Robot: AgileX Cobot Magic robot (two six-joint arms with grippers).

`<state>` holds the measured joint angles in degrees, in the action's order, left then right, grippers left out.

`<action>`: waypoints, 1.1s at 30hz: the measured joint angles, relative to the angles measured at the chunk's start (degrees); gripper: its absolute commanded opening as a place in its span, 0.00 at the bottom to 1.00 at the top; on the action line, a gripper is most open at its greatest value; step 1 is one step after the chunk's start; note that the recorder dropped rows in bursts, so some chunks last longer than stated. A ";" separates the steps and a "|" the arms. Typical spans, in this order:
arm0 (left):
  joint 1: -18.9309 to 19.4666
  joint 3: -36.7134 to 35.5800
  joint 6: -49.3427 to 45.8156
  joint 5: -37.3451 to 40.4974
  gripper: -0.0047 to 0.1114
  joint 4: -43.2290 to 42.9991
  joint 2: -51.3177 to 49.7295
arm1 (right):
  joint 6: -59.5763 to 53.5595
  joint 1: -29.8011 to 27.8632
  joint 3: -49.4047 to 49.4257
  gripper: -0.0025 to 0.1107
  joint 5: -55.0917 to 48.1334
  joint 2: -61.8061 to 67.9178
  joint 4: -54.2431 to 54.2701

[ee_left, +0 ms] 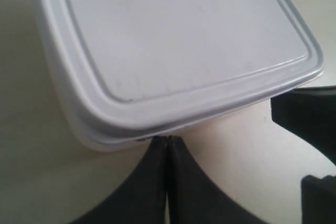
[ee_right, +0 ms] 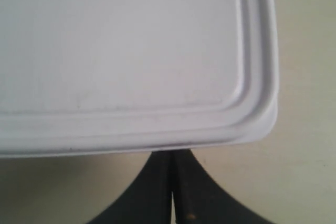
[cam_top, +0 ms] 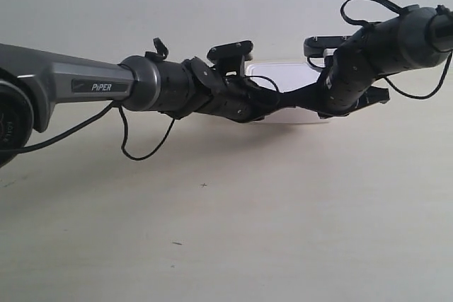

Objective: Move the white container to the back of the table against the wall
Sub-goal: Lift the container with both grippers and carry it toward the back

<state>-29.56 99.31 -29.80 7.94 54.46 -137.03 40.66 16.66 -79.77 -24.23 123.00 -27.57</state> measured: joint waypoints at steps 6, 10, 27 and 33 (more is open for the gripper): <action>0.96 2.06 0.00 -0.26 0.04 -0.23 -1.50 | -0.23 0.00 -1.34 0.02 -0.05 2.28 0.00; 1.43 2.53 0.00 -0.58 0.04 -0.33 -1.72 | -0.23 0.00 -2.80 0.02 -0.05 3.48 0.00; 1.59 2.77 0.00 4.91 0.04 -3.63 0.44 | -0.44 -0.07 -12.12 0.02 -0.27 7.60 0.82; 1.68 -1.36 0.12 6.34 0.04 -5.33 6.60 | -2.15 -0.29 -12.88 0.02 0.96 7.60 3.89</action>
<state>-27.88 97.95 -29.68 14.29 49.13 -130.43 38.51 16.37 -92.65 -23.26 130.59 -23.68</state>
